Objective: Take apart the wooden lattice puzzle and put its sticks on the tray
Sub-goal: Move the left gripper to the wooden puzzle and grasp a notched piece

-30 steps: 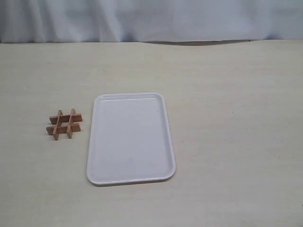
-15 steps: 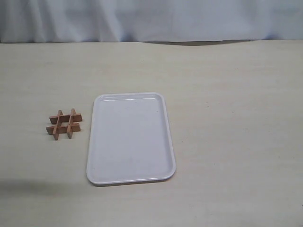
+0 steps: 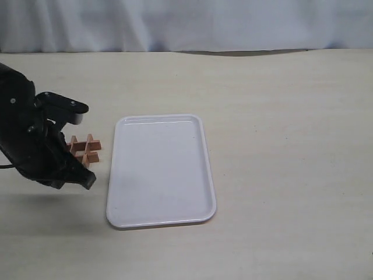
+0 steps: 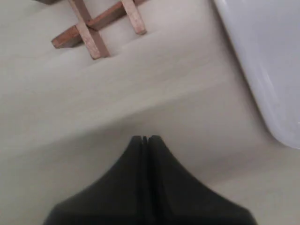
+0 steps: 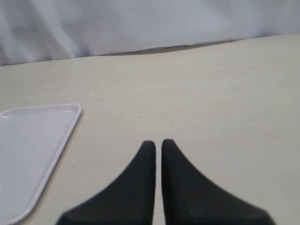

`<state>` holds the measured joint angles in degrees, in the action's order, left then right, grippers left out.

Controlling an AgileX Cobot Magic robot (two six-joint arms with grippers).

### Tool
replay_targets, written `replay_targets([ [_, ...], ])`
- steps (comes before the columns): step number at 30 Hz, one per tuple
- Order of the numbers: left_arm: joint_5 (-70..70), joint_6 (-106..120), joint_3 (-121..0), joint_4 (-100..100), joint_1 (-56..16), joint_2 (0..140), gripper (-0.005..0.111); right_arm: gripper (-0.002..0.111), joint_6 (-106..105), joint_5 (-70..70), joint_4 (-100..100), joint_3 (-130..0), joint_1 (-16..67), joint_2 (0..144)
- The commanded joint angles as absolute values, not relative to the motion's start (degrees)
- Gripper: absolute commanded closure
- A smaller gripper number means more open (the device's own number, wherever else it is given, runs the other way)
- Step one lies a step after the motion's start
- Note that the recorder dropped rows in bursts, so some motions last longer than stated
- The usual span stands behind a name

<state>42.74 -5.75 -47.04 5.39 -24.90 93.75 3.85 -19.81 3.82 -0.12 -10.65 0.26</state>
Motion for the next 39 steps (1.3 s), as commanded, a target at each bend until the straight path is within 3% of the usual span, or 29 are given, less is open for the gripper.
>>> replay_targets([
  [1,40.05,-6.43,-47.72,5.51,-25.44,97.24,0.107,0.104,3.78,-19.77,3.62,0.0,-10.47,0.0],
  [5,38.06,-6.43,-47.72,5.51,-25.44,97.7,0.1,0.104,3.78,-19.77,3.62,0.0,-10.47,0.0],
  [10,36.66,-8.42,-47.72,5.79,-24.82,97.7,0.072,0.104,3.78,-19.77,3.62,0.0,-10.47,0.0],
  [13,36.3,-10.46,-47.72,6.01,-23.23,97.8,0.061,0.104,3.78,-19.77,3.62,0.0,-10.47,0.0],
  [39,24.11,-27.48,-47.49,18.79,-21.91,105.78,0.061,0.104,3.78,-19.77,3.62,0.0,-10.47,0.0],
])
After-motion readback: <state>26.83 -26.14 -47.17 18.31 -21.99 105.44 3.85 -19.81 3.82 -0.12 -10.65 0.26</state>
